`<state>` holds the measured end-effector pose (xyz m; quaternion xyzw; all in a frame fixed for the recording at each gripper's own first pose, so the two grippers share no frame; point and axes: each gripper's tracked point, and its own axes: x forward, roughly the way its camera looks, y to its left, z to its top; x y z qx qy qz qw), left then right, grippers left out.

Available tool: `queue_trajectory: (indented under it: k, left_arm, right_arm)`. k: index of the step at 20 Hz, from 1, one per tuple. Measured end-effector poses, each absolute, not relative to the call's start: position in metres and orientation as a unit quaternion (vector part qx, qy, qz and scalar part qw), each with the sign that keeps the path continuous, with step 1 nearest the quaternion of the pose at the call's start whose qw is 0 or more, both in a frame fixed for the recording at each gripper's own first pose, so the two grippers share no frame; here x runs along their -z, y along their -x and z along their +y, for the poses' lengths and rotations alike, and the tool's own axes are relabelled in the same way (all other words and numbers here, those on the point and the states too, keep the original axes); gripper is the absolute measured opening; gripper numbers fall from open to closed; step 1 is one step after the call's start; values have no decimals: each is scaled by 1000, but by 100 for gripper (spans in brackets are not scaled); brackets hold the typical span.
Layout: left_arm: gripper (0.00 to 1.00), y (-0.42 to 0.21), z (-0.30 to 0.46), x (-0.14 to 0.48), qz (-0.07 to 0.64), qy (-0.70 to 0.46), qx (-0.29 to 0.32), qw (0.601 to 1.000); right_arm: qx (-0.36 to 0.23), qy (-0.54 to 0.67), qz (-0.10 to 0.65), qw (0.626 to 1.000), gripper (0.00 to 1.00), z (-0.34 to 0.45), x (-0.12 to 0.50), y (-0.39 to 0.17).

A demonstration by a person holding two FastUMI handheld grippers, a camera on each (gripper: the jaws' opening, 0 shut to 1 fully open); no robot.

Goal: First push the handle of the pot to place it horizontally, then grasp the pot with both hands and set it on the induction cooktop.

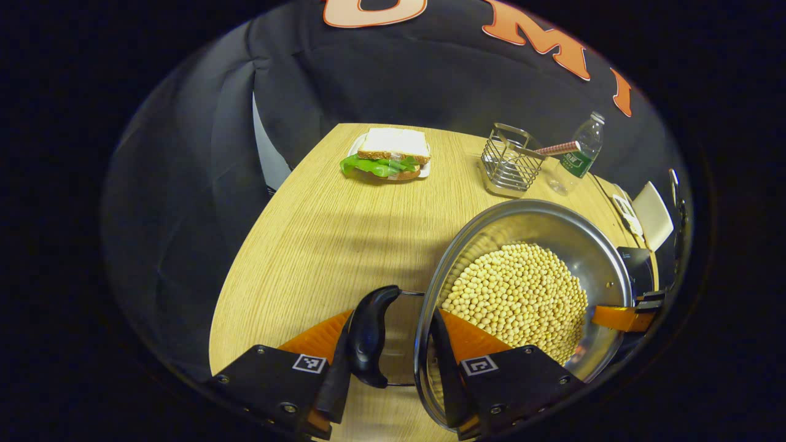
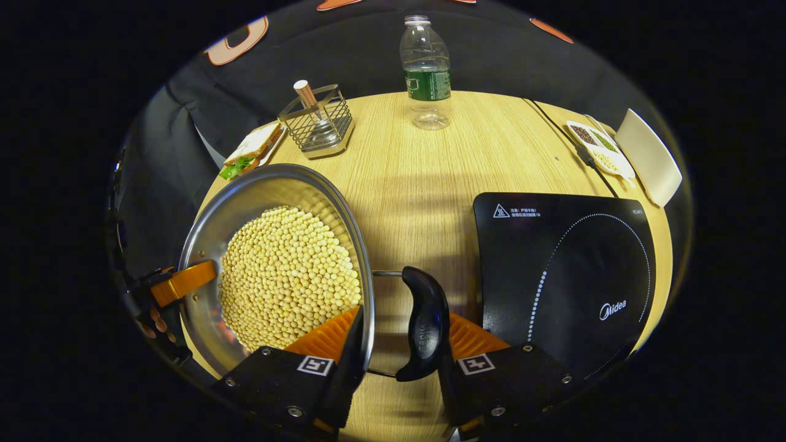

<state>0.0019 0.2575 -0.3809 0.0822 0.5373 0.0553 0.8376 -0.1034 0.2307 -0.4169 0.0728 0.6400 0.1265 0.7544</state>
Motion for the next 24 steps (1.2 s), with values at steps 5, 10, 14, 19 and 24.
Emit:
queue_trajectory:
  k: [5,10,14,19,24]
  left_arm:
    - [64,1,252,390,546,-70,-75,832]
    - [61,-3,248,375,526,-75,-83,843]
    - [59,-5,248,360,503,-95,-74,856]
    - [61,-13,243,354,483,-116,-46,867]
    - [61,-20,236,357,473,-135,-24,870]
  right_arm:
    - [-133,-72,634,759,54,232,417,102]
    - [-148,-80,608,776,52,222,407,77]
    - [-150,-94,587,790,52,200,392,61]
    - [-137,-121,570,801,51,157,377,49]
    - [-114,-145,559,808,51,121,368,48]
